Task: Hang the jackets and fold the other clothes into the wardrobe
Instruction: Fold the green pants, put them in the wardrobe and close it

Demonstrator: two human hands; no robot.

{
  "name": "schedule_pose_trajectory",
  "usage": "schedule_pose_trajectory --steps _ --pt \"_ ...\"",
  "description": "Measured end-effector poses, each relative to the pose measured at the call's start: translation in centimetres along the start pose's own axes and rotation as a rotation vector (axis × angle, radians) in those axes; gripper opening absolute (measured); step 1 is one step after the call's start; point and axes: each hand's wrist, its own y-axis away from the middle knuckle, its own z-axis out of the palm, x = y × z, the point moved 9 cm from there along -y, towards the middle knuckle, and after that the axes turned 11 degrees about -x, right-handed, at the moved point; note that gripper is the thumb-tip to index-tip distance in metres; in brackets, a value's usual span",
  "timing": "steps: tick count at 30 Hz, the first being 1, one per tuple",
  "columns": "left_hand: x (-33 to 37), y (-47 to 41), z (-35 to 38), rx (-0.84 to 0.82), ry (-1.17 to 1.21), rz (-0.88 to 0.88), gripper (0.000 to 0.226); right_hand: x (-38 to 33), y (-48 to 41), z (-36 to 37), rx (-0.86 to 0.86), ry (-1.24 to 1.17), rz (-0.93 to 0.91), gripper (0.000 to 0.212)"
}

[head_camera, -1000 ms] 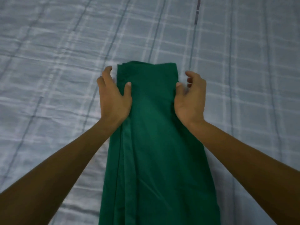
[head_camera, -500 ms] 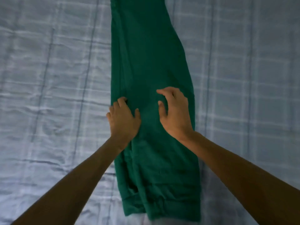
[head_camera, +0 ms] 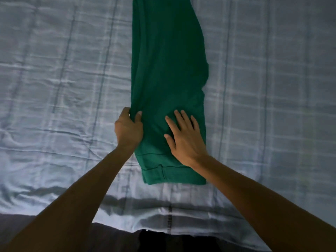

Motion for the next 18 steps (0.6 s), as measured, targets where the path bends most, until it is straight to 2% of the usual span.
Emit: schedule_pose_trajectory --steps 4,7,9,11,13,14,16,18 --pt "-4.6 2.9 1.2 -0.162 -0.125 -0.077 0.040 -1.1 0.6 2.3 -0.151 0.094 0.025 0.061" --pt "-6.2 4.7 2.4 -0.276 0.017 -0.052 0.042 -1.3 1.8 1.5 -0.120 0.108 -0.021 0.058" --pt "-6.7 5.6 2.0 -0.226 0.083 -0.058 0.033 -1.3 3.6 1.6 -0.101 0.117 -0.051 0.055" --pt "-6.3 6.6 0.2 -0.058 -0.034 -0.009 0.033 -1.2 5.5 2.7 -0.127 0.128 -0.041 0.054" --pt "-4.0 7.8 -0.3 0.051 -0.321 0.225 0.046 -0.6 6.8 3.4 -0.134 0.122 0.011 0.055" --pt "-2.6 8.7 0.6 0.027 -0.452 0.415 0.050 -0.5 7.1 3.2 -0.113 0.102 0.028 0.056" --pt "-1.9 11.0 3.9 -0.158 -0.643 0.750 0.057 -0.6 7.3 2.4 -0.049 0.043 0.028 0.057" --pt "-3.8 12.6 6.8 -0.347 -0.825 0.845 0.070 -1.3 8.1 2.2 -0.020 0.056 -0.033 0.063"
